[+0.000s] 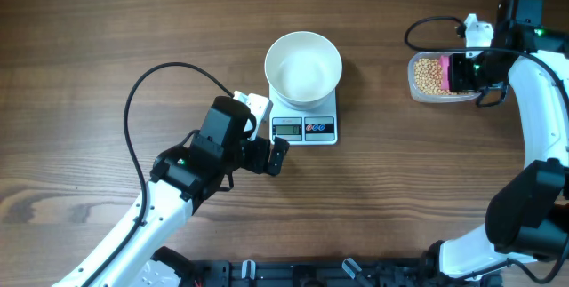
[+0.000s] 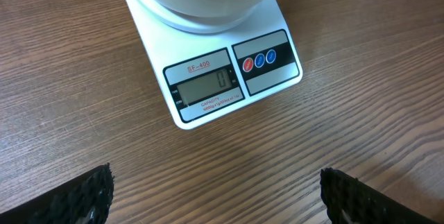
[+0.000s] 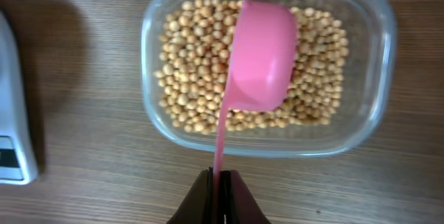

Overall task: Scoop item into bowl and weigh 150g on scale
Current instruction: 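Drag the pink scoop through the soybeans with the right gripper, then lift the filled pink scoop out of the tub with the right gripper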

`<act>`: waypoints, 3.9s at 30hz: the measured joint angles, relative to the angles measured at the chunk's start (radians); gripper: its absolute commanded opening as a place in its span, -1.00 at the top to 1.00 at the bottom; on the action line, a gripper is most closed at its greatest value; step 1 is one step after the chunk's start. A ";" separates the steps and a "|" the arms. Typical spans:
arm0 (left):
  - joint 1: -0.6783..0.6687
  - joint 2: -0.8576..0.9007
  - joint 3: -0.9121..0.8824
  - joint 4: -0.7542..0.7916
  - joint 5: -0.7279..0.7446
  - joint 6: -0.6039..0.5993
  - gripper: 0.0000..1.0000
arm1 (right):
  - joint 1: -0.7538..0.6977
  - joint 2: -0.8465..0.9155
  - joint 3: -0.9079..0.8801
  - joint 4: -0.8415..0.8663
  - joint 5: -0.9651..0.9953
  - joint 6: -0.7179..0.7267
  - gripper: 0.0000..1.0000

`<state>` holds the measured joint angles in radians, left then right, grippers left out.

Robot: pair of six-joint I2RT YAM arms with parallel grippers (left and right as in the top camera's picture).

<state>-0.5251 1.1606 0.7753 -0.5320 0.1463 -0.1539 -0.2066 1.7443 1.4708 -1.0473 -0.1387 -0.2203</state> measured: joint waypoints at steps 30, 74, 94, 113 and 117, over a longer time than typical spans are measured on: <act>0.000 0.000 0.000 0.000 0.000 0.000 -1.00 | -0.151 0.032 -0.023 -0.008 -0.314 0.064 0.91; 0.000 0.000 0.000 -0.002 0.000 0.000 -1.00 | -0.471 0.169 -0.031 -0.105 -0.766 0.047 0.91; 0.000 0.000 0.000 -0.002 0.000 0.000 -1.00 | -0.532 0.169 -0.031 -0.223 -0.931 -0.085 0.91; 0.000 0.000 0.000 -0.002 0.000 0.000 -1.00 | -0.531 0.169 -0.036 -0.406 -1.054 -0.262 0.91; 0.000 0.000 0.000 -0.002 0.000 0.000 -1.00 | -0.514 0.169 -0.036 -0.435 -1.066 -0.272 0.91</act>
<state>-0.5251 1.1606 0.7753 -0.5343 0.1463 -0.1539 -0.7204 1.9133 1.4345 -1.4822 -1.2045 -0.4923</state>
